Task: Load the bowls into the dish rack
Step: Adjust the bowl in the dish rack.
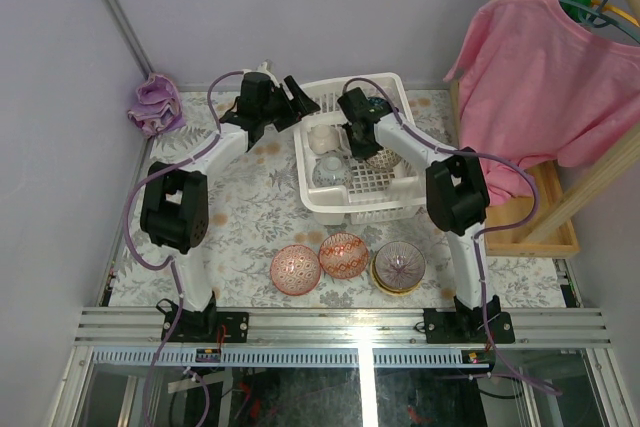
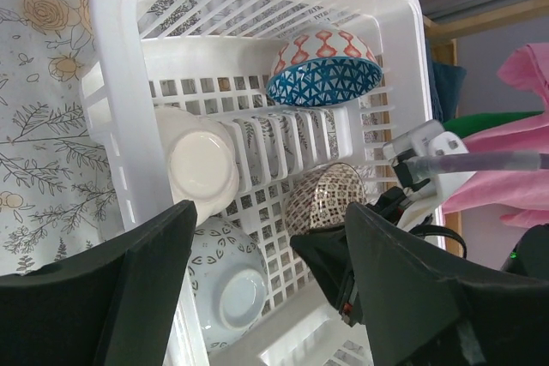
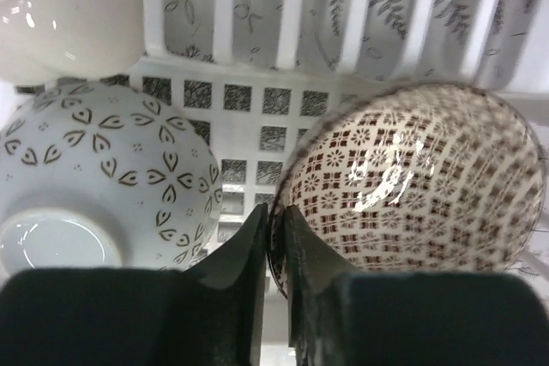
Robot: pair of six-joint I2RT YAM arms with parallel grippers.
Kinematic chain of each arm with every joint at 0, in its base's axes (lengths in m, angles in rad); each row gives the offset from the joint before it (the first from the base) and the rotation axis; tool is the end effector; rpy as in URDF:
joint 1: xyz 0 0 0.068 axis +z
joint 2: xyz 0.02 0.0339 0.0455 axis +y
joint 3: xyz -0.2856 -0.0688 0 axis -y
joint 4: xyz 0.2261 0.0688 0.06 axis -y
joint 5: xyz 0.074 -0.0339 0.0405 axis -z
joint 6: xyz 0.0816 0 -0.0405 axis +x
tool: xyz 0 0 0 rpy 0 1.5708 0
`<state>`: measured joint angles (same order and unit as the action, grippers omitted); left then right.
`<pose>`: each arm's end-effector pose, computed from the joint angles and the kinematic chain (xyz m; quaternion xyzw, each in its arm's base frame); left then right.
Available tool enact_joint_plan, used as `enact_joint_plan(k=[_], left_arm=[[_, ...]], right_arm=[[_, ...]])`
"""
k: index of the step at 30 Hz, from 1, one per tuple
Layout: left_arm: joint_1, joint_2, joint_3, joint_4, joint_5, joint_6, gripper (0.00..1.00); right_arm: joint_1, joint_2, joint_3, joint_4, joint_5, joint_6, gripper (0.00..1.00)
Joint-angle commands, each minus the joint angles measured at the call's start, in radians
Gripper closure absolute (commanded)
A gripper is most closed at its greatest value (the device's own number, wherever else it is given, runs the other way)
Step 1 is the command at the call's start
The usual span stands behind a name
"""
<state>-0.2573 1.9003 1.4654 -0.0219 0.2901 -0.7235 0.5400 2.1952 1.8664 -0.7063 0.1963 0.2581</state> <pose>0.4576 -0.1445 0.2758 -0.1197 0.8349 -0.3546 0.4037 0.4361 0.2429 0.1965 -0.1091 0.9538 0.0153 0.2794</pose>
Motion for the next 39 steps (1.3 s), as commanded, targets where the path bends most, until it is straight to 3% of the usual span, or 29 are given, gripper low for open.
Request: enact_joint_plan(k=[1,5,12,17,22,29,39], left_arm=[[0.020,0.003,-0.042,-0.049,-0.010,0.037,0.29],[0.022,0.005,-0.042,-0.053,-0.010,0.042,0.29],[0.021,0.026,-0.012,-0.075,0.012,0.052,0.29],[0.020,0.037,0.004,-0.085,0.015,0.058,0.29],[0.019,0.052,0.023,-0.096,0.016,0.061,0.29],[0.012,0.069,0.047,-0.111,0.013,0.068,0.29],[-0.007,0.092,0.079,-0.129,0.006,0.076,0.30]], right_arm=[[0.008,-0.019,0.073,-0.022,0.020,-0.033,0.92],[-0.013,-0.095,0.077,0.018,-0.059,-0.034,1.00],[-0.170,-0.289,-0.083,0.286,-0.466,0.093,1.00],[-0.288,-0.329,-0.180,0.566,-0.722,0.230,1.00],[-0.372,-0.256,-0.268,0.969,-0.997,0.515,1.00],[-0.382,-0.172,-0.352,1.330,-1.097,0.800,1.00],[-0.384,-0.116,-0.387,1.323,-1.103,0.815,1.00]])
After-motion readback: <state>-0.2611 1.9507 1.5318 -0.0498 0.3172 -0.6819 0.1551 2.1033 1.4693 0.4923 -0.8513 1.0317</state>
